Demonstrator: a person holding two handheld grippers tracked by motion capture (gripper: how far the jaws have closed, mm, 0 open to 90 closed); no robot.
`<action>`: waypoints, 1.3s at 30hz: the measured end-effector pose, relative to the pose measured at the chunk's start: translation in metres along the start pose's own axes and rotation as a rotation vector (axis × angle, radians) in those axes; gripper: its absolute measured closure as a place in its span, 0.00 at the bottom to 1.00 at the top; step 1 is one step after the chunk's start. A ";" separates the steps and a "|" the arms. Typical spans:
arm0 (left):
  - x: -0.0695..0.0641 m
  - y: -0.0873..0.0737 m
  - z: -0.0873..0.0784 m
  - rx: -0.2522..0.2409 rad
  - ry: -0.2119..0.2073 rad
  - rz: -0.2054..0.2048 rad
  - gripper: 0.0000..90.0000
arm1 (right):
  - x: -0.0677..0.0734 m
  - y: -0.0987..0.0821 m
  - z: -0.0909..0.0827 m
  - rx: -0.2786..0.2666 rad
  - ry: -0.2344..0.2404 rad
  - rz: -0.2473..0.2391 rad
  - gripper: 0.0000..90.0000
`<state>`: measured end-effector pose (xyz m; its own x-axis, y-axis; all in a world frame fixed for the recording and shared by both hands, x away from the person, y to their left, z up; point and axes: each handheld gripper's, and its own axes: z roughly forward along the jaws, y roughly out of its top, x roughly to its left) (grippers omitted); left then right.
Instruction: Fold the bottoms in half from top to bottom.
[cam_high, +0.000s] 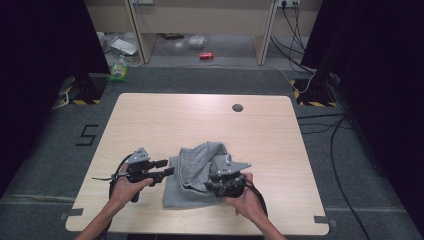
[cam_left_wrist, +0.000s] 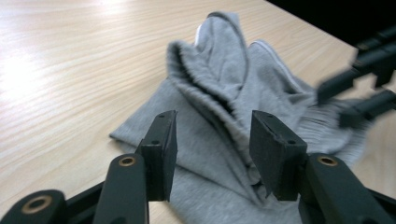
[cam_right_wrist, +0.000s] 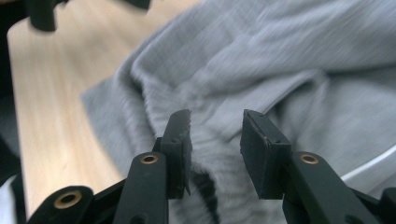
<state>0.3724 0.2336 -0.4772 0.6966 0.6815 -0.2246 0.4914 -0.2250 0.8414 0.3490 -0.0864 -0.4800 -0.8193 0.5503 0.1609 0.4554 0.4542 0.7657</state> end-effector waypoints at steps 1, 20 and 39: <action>0.001 -0.001 0.002 0.005 0.009 0.000 0.57 | 0.004 -0.004 0.000 0.011 0.004 -0.014 0.73; -0.003 -0.013 0.028 0.099 0.052 0.046 0.49 | 0.006 0.028 -0.003 -0.068 -0.001 -0.039 0.51; -0.004 -0.028 0.036 0.163 0.087 0.097 0.47 | -0.029 0.109 0.058 -0.031 -0.055 0.002 0.42</action>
<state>0.3747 0.2119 -0.5180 0.7003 0.7073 -0.0967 0.5072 -0.3977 0.7646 0.4427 -0.0118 -0.4375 -0.7979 0.5889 0.1286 0.4452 0.4317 0.7845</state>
